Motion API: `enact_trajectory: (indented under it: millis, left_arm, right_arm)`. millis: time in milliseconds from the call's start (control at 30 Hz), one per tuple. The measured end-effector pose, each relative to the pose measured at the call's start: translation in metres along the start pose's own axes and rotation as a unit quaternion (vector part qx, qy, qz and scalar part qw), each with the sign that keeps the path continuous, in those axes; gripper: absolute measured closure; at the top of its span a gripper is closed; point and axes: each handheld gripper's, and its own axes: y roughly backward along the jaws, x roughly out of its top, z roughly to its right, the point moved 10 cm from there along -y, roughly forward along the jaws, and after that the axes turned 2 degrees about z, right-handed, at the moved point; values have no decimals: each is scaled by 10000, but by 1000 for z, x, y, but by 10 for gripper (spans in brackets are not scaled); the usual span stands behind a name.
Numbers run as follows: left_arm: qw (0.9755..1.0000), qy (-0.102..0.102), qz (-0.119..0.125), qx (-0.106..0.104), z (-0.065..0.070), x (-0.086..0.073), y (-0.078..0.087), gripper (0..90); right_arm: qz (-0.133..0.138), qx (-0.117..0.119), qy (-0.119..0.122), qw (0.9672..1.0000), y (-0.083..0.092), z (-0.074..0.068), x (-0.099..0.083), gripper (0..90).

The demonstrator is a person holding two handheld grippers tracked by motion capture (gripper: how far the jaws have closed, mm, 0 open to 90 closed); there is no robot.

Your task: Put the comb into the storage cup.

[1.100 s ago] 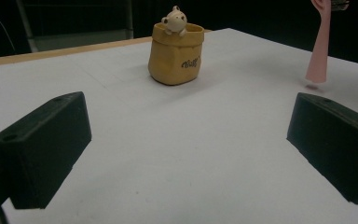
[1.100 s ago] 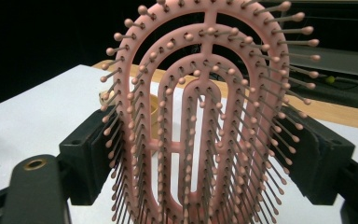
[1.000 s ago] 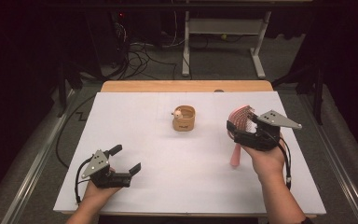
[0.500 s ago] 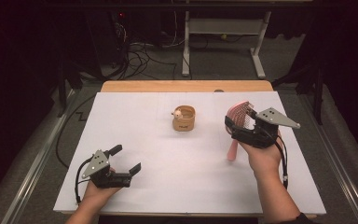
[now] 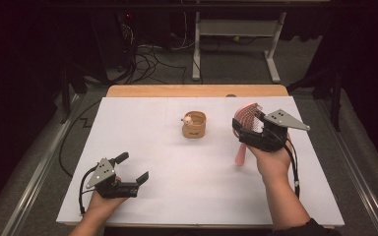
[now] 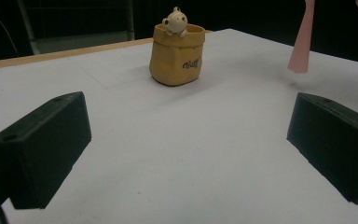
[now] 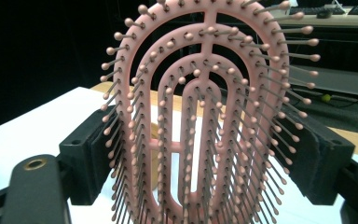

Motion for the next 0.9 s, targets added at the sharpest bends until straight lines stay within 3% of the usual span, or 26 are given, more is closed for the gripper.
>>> enact_trajectory:
  millis: [900]
  left_arm:
    - [10000,-51,-21,-26,2,0,0,1]
  right_arm:
    - [164,160,40,9997,-41,-21,18,202]
